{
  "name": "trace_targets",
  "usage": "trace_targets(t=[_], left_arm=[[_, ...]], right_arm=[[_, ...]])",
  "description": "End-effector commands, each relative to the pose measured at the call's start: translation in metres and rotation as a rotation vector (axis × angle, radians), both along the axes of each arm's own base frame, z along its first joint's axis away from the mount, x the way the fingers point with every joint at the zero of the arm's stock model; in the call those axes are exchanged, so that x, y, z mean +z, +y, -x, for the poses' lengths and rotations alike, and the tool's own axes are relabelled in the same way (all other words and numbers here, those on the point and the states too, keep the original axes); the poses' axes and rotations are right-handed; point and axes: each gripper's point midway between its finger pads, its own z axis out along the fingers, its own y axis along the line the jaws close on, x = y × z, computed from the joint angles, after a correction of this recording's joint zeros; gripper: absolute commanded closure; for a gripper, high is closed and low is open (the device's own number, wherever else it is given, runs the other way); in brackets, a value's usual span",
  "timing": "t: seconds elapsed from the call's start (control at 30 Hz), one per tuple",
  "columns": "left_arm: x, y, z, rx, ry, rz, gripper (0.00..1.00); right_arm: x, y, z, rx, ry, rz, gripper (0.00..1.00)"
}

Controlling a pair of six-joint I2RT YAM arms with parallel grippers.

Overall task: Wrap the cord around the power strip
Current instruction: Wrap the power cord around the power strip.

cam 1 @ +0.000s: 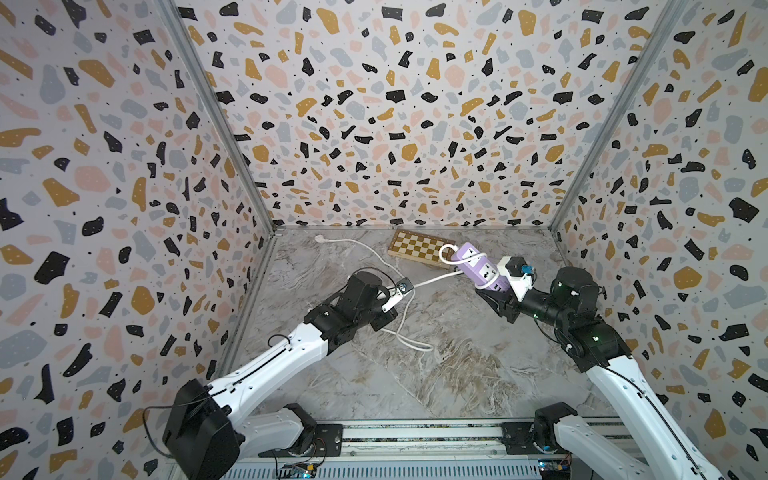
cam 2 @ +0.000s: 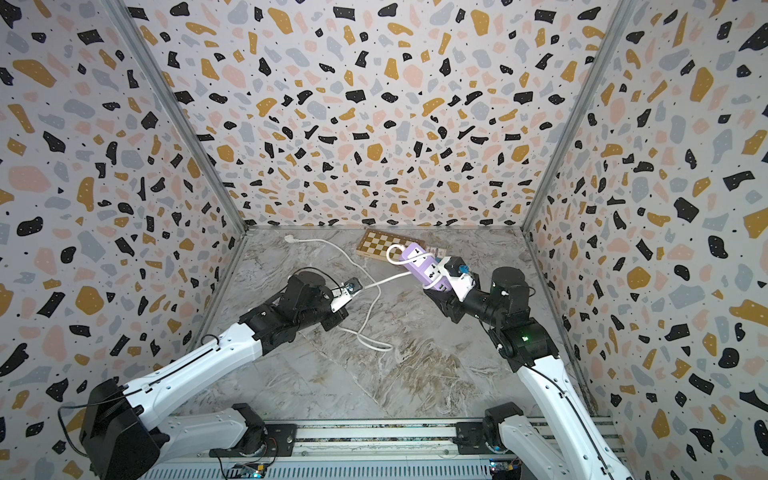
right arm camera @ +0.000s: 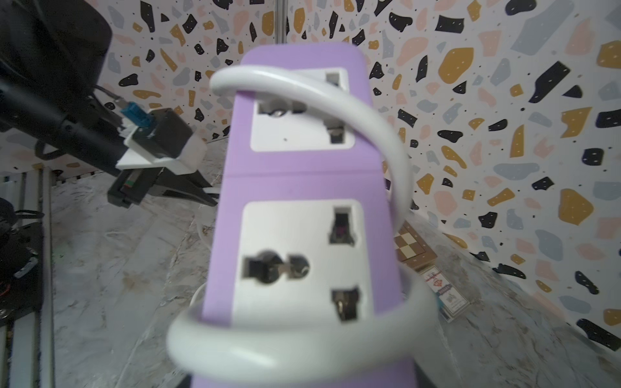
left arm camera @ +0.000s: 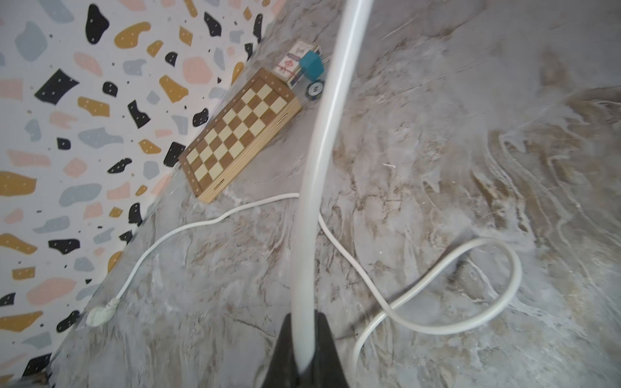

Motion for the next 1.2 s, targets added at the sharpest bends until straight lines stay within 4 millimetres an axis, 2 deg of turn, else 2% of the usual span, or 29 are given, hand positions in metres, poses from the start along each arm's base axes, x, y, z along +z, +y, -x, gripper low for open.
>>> trace_targets(t=[0.0, 0.1, 0.27, 0.4, 0.5, 0.6, 0.73, 0.77, 0.9, 0.97, 1.07, 1.17], left_arm=[[0.008, 0.014, -0.006, 0.066, -0.014, -0.012, 1.00], [0.017, -0.002, 0.014, -0.063, -0.011, 0.071, 1.00], [0.030, -0.021, 0.064, -0.277, 0.029, 0.173, 1.00], [0.052, -0.028, 0.091, -0.379, 0.002, 0.216, 1.00], [0.081, -0.041, 0.118, -0.506, -0.040, 0.249, 1.00], [0.119, -0.050, 0.131, -0.579, -0.108, 0.262, 1.00], [0.161, -0.057, 0.125, -0.594, -0.171, 0.227, 1.00], [0.178, -0.056, 0.117, -0.571, -0.210, 0.204, 1.00], [0.221, -0.054, 0.085, -0.457, -0.315, 0.137, 1.00], [0.236, -0.057, 0.075, -0.425, -0.344, 0.127, 1.00], [0.240, -0.063, 0.059, -0.408, -0.378, 0.076, 1.00], [0.226, -0.067, 0.035, -0.365, -0.378, -0.025, 1.00]], right_arm=[[0.041, -0.008, 0.003, -0.036, -0.118, -0.015, 1.00], [0.038, -0.026, -0.014, -0.171, -0.120, 0.002, 1.00], [0.031, -0.051, -0.042, -0.334, -0.101, 0.014, 1.00], [-0.005, -0.053, -0.057, -0.349, -0.025, 0.123, 1.00], [-0.031, -0.048, -0.057, -0.346, -0.002, 0.210, 1.00], [-0.058, -0.034, -0.051, -0.306, 0.032, 0.317, 1.00], [-0.087, -0.002, -0.027, -0.158, 0.062, 0.415, 1.00], [-0.093, 0.007, -0.018, -0.105, 0.059, 0.426, 1.00], [-0.114, 0.036, 0.023, 0.085, 0.060, 0.492, 1.00], [-0.121, 0.045, 0.041, 0.163, 0.054, 0.520, 1.00], [-0.119, 0.059, 0.069, 0.286, 0.022, 0.498, 1.00], [-0.103, 0.071, 0.093, 0.398, -0.038, 0.411, 1.00]])
